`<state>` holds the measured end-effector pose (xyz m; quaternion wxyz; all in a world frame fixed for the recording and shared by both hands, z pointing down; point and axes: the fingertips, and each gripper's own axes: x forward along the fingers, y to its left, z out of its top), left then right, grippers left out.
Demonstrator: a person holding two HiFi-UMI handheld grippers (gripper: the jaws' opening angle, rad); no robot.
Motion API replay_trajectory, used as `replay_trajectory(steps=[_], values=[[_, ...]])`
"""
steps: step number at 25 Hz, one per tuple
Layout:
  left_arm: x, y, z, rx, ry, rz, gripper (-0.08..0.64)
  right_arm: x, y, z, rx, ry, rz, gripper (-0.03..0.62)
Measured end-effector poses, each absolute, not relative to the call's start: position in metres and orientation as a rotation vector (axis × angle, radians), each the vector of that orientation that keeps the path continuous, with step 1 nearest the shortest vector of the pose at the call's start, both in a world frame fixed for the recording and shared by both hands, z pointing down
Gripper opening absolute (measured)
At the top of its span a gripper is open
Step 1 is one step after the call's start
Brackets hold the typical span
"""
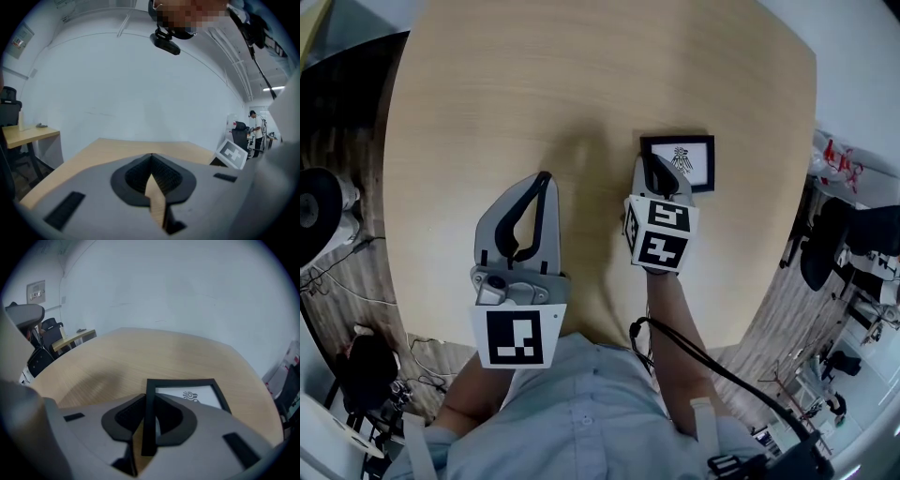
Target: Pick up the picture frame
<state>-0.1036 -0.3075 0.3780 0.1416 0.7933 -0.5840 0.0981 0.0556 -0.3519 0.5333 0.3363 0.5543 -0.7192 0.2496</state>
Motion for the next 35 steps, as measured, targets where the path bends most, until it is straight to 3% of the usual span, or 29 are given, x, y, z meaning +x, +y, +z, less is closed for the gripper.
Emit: replay_trajectory(steps=[8,19,26,35], values=[[-0.090,-0.291,0.351,2.371,-1.702,0.245,0.002,0.062,-0.350,0.478,1.582,-2.049,0.600,0.062],[-0.073,-0.243,0.312,2.420,-1.794,0.061,0.002,0.078,-0.295,0.338,1.729,-2.407,0.296,0.063],[-0.021,-0.249,0.270,2.566,-1.850,0.034,0.002,0.124,-0.287,0.262,1.756,-2.580,0.101,0.063],[-0.004,-0.195,0.215,2.656,-1.940,-0.063,0.002,0.140,-0.219,0.223,1.765,-2.658,-0.083,0.064]])
